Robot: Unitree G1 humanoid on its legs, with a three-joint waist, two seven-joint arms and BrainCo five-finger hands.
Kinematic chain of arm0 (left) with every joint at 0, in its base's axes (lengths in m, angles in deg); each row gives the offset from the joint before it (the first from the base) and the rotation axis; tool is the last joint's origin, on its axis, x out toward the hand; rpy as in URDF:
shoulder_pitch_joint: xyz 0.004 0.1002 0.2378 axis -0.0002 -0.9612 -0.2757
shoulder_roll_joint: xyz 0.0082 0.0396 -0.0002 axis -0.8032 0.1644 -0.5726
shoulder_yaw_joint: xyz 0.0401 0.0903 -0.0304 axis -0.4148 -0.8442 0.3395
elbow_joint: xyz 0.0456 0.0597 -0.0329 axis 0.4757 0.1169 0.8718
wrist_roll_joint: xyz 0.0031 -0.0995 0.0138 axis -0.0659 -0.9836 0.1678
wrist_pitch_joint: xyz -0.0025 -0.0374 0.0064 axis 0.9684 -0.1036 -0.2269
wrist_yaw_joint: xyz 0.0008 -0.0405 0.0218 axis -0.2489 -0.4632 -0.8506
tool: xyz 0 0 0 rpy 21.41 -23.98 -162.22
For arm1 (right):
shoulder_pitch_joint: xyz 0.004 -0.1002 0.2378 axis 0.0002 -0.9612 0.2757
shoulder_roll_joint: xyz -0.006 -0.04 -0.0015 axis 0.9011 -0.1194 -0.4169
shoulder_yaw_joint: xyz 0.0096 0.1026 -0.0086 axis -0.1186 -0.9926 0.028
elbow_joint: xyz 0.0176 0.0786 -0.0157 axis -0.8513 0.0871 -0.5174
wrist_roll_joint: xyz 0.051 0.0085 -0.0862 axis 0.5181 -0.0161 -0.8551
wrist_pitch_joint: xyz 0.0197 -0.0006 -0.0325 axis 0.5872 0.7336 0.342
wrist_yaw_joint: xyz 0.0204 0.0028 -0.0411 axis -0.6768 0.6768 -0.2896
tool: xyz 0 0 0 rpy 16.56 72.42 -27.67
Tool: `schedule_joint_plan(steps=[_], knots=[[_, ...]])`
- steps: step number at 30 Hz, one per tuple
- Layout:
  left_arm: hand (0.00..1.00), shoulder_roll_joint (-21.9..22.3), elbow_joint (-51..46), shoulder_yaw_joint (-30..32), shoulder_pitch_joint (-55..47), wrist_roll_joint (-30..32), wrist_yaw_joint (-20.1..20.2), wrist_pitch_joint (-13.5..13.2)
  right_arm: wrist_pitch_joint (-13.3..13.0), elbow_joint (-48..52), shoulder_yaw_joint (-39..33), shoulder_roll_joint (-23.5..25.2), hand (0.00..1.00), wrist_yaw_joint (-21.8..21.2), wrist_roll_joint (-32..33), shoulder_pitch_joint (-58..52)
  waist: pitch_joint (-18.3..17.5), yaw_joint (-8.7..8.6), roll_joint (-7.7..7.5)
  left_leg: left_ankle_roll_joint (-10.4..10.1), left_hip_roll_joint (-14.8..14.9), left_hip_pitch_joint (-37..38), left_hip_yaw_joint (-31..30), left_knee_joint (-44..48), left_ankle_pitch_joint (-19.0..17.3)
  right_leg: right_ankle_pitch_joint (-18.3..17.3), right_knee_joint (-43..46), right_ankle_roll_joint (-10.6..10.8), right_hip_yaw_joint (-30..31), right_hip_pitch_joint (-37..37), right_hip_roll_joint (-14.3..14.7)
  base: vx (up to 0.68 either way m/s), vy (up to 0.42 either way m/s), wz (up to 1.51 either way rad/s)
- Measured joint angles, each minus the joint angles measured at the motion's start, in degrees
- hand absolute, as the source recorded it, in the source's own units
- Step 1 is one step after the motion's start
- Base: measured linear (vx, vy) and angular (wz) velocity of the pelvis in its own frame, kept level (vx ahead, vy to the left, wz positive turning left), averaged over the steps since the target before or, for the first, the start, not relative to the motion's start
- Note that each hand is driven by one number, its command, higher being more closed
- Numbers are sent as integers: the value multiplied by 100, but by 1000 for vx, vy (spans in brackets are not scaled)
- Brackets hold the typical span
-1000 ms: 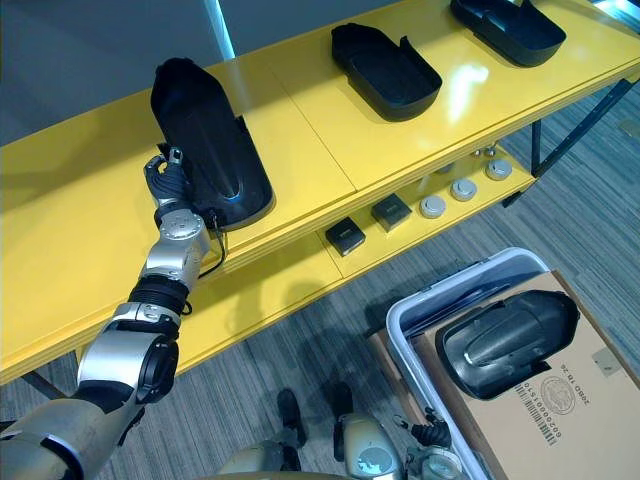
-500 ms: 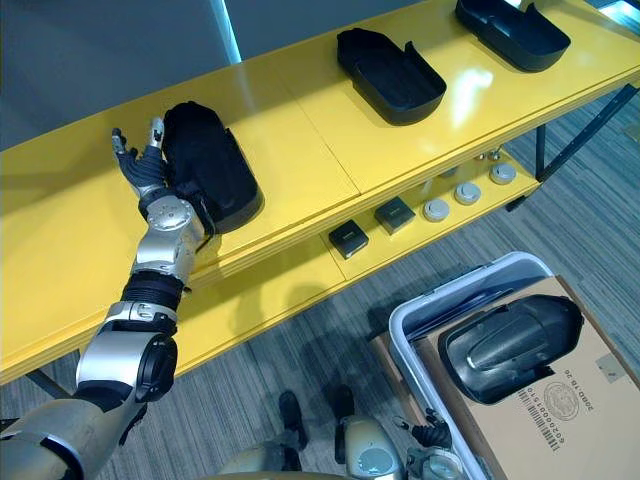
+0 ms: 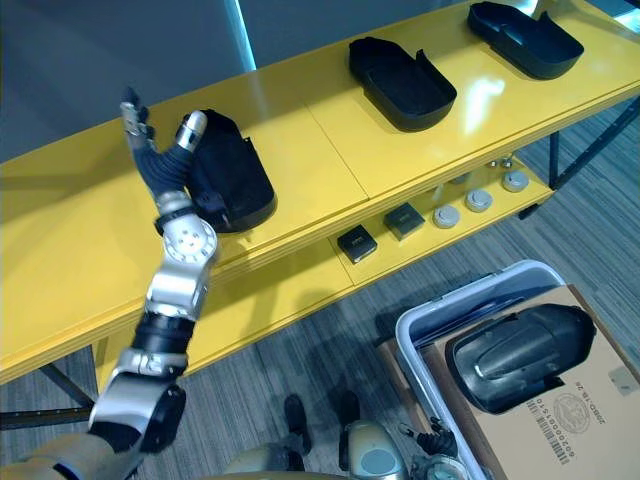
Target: Walk over and take plastic housings, then place them on the shelf
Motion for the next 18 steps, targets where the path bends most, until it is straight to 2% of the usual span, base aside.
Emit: schedule_joint_plan(steps=[3, 4, 6, 11, 18], knots=[[100, 28, 10, -162, -484, 429, 222, -6, -3, -80, -39, -7, 0, -6, 3, 0, -15, 6, 21, 14, 17, 92, 3, -22, -11, 64, -172, 26, 3, 172, 36, 0, 0, 0], [100, 21, 48, -244, -618, 590, 361, -12, -6, -114, -45, -7, 0, -6, 1, 0, -23, 70, 35, 16, 29, 85, 12, -23, -12, 118, -284, 25, 6, 218, 57, -16, 23, -3], [100, 22, 221, -324, -634, 717, 498, -21, 0, -165, -71, -7, 0, -6, -1, -6, -25, 140, 38, 16, 44, 76, 18, -25, -12, 164, -402, 56, 9, 262, 82, -10, 12, -2], [100, 25, 847, -515, -633, 889, 789, -22, 2, -160, -69, -6, 0, -5, -6, -2, -26, 130, 36, 16, 54, 66, 14, -25, -12, 192, -507, 90, -5, 293, 97, -4, 17, 0], [100, 21, 1625, -571, -502, 910, 804, -63, 18, -173, -69, -6, 0, -6, -6, 0, -36, 122, 18, 15, 56, 61, 24, -25, -14, 221, -592, 111, 2, 332, 107, 39, 29, -1]])
